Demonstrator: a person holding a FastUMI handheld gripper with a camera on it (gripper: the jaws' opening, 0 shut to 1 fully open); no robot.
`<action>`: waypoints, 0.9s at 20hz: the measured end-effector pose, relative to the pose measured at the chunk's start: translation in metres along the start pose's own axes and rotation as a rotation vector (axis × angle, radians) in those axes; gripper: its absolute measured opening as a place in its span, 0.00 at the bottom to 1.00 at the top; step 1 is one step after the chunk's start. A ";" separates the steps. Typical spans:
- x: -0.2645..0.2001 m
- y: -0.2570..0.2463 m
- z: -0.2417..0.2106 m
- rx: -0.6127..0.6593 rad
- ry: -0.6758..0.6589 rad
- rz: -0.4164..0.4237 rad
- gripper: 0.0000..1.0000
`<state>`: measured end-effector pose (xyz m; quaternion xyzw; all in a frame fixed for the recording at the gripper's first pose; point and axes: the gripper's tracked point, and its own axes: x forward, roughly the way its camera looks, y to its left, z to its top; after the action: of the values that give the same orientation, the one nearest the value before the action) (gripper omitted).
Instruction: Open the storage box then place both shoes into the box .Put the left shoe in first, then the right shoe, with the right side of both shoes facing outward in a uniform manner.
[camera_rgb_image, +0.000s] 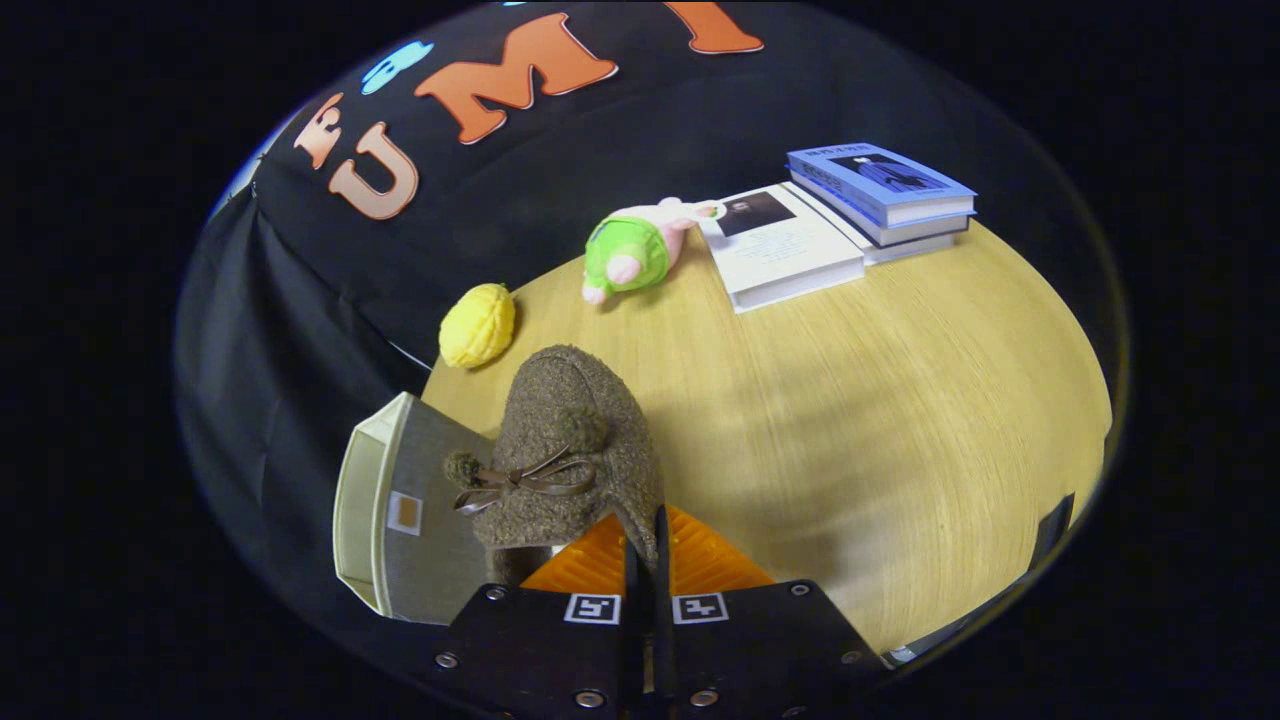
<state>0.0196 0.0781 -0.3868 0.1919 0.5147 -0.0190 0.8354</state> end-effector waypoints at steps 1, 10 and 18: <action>-0.002 0.012 0.002 -0.010 -0.007 0.012 0.05; -0.020 0.126 0.007 -0.058 -0.024 0.138 0.05; -0.017 0.213 -0.004 -0.104 0.001 0.206 0.04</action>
<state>0.0568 0.2737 -0.3092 0.2001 0.4928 0.0940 0.8416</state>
